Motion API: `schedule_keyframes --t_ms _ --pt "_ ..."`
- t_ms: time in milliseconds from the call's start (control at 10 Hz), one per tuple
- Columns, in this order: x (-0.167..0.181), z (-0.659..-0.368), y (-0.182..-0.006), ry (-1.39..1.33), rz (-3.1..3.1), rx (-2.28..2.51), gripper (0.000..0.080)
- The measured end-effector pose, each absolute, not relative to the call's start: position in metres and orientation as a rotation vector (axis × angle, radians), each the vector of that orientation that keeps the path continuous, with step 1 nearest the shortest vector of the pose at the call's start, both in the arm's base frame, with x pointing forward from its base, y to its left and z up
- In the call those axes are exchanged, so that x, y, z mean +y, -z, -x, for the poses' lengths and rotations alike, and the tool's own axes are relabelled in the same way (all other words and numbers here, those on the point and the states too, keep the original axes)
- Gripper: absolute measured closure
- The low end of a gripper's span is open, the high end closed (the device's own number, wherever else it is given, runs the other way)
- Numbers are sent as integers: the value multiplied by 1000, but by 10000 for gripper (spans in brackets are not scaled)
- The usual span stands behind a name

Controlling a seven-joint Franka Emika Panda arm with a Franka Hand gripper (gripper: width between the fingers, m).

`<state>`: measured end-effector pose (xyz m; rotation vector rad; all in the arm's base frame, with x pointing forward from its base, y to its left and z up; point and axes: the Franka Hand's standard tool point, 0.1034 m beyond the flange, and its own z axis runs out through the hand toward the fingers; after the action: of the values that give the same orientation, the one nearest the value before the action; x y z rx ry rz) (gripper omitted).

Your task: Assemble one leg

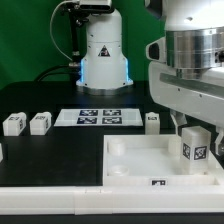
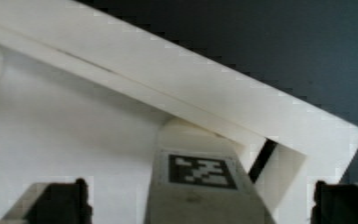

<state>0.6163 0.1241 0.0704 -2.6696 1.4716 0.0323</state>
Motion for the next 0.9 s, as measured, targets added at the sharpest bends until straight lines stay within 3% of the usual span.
schedule_keyframes --t_ms 900 --pt "125 -617 -72 37 3077 -96 151"
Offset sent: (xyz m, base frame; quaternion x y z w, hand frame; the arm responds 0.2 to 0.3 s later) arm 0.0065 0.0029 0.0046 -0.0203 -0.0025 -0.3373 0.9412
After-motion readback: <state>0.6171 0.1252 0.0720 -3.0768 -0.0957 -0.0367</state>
